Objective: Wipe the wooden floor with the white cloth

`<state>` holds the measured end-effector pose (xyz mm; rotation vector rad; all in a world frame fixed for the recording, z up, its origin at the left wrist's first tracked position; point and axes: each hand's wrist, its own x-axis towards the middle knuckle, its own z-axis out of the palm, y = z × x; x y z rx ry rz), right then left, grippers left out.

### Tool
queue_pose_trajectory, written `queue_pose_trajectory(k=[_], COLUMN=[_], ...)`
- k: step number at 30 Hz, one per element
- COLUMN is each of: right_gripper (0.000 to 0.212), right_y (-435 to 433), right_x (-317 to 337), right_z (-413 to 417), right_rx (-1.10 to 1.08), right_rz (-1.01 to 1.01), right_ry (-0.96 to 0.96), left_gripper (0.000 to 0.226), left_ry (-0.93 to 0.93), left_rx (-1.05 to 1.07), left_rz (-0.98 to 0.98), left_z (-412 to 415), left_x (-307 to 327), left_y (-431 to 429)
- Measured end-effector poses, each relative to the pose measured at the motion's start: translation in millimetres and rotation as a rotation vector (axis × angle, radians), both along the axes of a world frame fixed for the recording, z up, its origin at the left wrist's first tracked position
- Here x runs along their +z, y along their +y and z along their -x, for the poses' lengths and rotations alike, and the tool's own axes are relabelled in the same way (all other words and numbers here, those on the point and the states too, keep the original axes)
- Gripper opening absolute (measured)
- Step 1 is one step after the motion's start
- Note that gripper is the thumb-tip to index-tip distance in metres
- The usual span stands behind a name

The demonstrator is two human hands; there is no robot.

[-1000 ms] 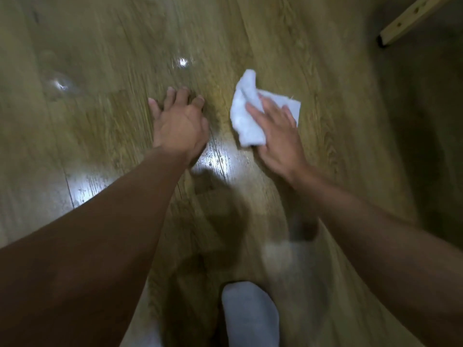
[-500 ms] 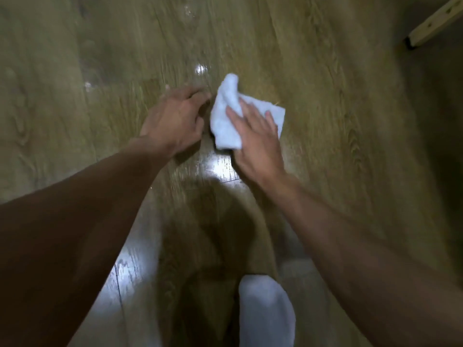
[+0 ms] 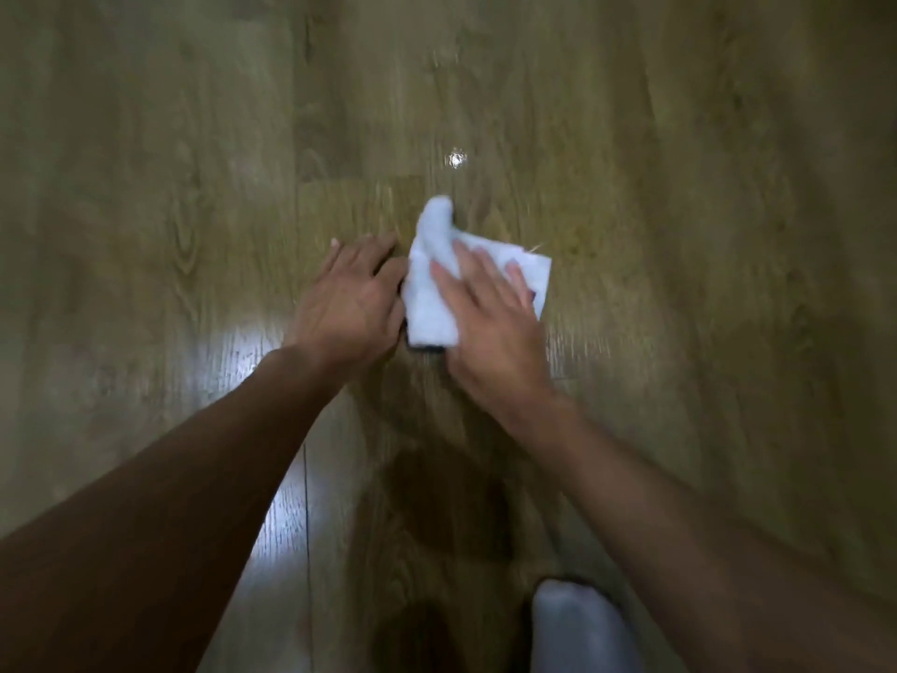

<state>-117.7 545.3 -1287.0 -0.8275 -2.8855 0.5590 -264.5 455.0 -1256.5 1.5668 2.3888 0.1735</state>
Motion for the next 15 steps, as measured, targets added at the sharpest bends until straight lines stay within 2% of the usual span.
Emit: queue_pose_trajectory(k=[2,4,6,9,12,15], right_gripper=[0.061,0.064,0.061,0.067,0.067,0.063], right_y=[-5.1,13.6,29.3,21.8,-9.8,-31.8], right_x=[2.1,2.8,4.6,2.4,2.2,2.6], right_z=[-24.6,-45.6,-44.7,-0.1,22.3,-18.7], right_rx=[0.140,0.149,-0.006,-0.205,-0.020,0.246], right_rz=[0.012,-0.001,0.003,-0.017,-0.015,0.025], right_ry=[0.000,-0.037,-0.058,-0.069,-0.072,-0.052], left_gripper=[0.045,0.052,0.055,0.055,0.054,0.050], left_ry=[-0.006,-0.007,-0.011,-0.040,-0.046,0.015], left_rx=[-0.004,0.009,0.035,0.078,0.180,0.204], left_rz=[0.045,0.089,0.087,0.043,-0.005,0.057], left_z=[1.0,2.3,0.4,0.2,9.0,18.4], left_x=[-0.7,-4.3,-6.9,-9.0,-4.8,2.1], left_y=[-4.9,-7.5,-6.9,-8.5,-22.8,-50.5])
